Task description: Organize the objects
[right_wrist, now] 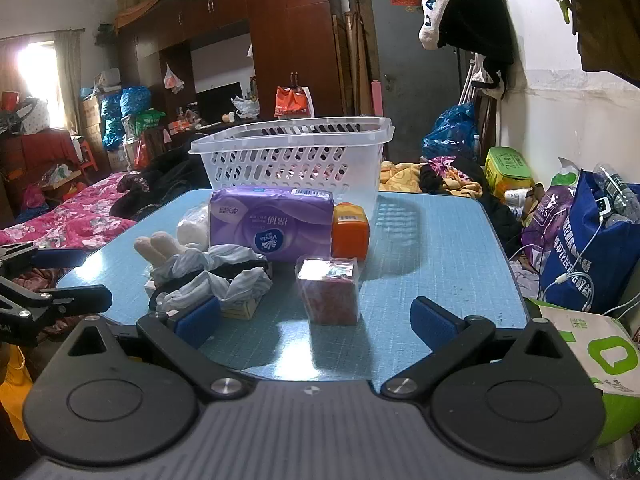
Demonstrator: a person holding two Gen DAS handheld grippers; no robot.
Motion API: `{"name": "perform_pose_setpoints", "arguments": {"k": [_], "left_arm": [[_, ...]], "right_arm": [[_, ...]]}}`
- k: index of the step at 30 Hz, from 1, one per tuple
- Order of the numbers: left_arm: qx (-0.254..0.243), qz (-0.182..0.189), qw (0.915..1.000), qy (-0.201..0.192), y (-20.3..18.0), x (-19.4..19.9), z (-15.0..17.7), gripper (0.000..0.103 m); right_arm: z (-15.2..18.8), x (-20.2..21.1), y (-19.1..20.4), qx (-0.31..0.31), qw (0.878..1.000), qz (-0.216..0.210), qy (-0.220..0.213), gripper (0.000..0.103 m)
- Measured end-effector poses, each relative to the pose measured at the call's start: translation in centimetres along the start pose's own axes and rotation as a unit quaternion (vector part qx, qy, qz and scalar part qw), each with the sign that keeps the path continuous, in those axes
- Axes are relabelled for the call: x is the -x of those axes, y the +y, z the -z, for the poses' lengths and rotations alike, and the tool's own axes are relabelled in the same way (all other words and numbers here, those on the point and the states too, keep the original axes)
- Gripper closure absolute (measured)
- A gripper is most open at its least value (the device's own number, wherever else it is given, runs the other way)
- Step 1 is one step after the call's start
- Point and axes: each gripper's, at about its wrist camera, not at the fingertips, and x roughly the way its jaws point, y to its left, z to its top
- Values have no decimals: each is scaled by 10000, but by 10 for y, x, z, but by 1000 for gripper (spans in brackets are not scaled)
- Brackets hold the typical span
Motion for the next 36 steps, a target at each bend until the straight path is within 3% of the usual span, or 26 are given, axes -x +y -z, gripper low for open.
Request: {"name": "perform_pose_setpoints", "arguments": {"k": [36], "left_arm": [[-79,145,9999,30,0,-1,0,0]], "right_arm": [[0,-1,-1,-2,10000,-12,14,0]]}}
